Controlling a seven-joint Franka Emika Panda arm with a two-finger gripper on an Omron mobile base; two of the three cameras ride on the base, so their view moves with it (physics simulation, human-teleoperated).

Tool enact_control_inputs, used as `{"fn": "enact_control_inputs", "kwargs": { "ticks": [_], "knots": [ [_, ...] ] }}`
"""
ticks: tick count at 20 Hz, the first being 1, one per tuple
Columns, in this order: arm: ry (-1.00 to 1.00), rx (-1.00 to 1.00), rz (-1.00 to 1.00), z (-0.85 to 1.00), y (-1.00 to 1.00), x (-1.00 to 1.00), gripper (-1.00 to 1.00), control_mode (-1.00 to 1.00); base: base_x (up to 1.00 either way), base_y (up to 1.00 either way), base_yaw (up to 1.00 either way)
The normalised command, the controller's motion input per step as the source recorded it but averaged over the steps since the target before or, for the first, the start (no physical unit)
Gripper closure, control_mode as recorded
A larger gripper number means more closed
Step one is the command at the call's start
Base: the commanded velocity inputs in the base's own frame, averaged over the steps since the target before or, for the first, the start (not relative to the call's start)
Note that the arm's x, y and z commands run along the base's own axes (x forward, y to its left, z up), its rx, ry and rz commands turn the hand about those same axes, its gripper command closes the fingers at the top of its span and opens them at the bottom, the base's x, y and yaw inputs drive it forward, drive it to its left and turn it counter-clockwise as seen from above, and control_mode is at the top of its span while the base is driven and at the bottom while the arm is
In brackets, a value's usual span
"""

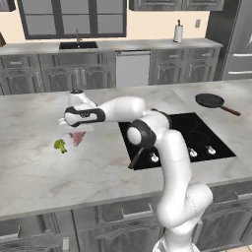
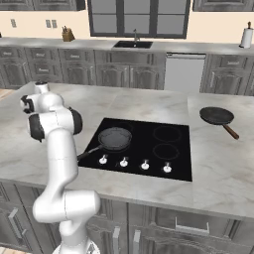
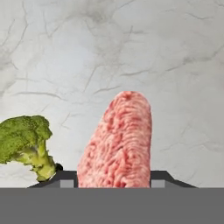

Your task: Place both pans onto different burners. Then place the broccoli and the steak on different pans.

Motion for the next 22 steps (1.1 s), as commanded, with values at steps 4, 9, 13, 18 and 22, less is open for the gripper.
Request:
{"fn": "enact_control_inputs", "kwargs": {
  "ticks": [4, 9, 13, 18, 22],
  "knots": [
    [0.00, 0.00, -0.06, 0.49, -0.82, 0.00, 1.00, -1.00, 0.00, 0.00, 0.00],
    [-0.03, 0.00, -0.03, 0.34, -0.95, 0.00, 1.00, -1.00, 0.00, 0.00, 0.00],
    [-0.03, 0.00, -0.02, 0.20, -1.00, 0.00, 1.00, -1.00, 0.00, 0.00, 0.00],
    [-0.02, 0.00, 0.00, 0.06, -1.00, 0.00, 1.00, -1.00, 0.00, 0.00, 0.00],
    [0.00, 0.00, -0.01, 0.04, -1.00, -0.05, 1.00, -1.00, 0.00, 0.00, 0.00]
  ]
}}
